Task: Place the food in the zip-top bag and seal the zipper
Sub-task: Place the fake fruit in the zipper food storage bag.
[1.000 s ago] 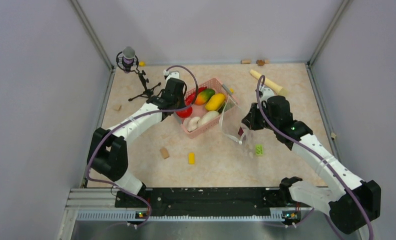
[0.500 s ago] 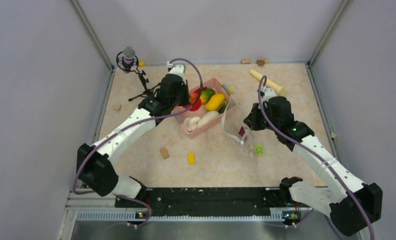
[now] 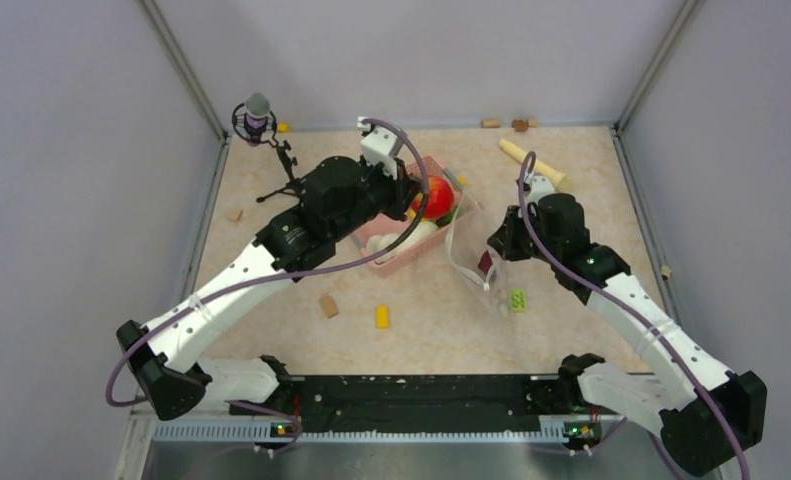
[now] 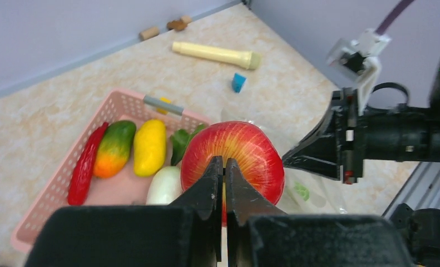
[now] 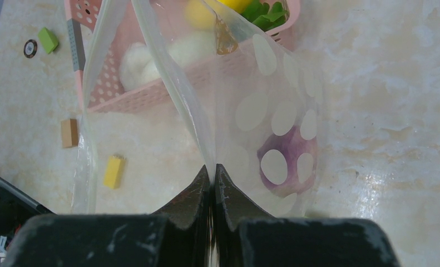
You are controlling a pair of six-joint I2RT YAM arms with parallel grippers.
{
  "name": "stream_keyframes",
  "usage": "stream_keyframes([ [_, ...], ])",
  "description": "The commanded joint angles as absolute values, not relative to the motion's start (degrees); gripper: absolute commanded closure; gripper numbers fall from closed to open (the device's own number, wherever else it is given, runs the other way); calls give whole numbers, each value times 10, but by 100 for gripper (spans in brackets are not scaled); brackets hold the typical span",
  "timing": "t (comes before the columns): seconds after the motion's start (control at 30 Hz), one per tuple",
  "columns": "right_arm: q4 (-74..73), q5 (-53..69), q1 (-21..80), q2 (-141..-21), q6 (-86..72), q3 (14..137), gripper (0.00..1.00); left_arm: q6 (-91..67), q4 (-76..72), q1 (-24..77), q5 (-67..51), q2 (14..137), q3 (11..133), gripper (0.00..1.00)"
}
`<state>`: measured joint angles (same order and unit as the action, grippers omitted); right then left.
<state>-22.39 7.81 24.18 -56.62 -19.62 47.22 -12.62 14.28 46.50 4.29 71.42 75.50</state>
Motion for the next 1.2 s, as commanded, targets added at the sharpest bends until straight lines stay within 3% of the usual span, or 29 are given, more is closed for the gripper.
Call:
stream_keyframes([
  [0.0,-216,77,240,-551,-199,480,97,-101,117,487,-5,727,807,100],
  [0.37,-215,84,239,-545,-200,480,97,-113,110,524,-83,782,829,100],
  [0.53,-213,90,239,-541,-201,476,97,-153,69,525,-102,793,782,100],
  [1.17,-194,117,240,-518,-206,460,98,-198,50,526,-50,813,722,100],
])
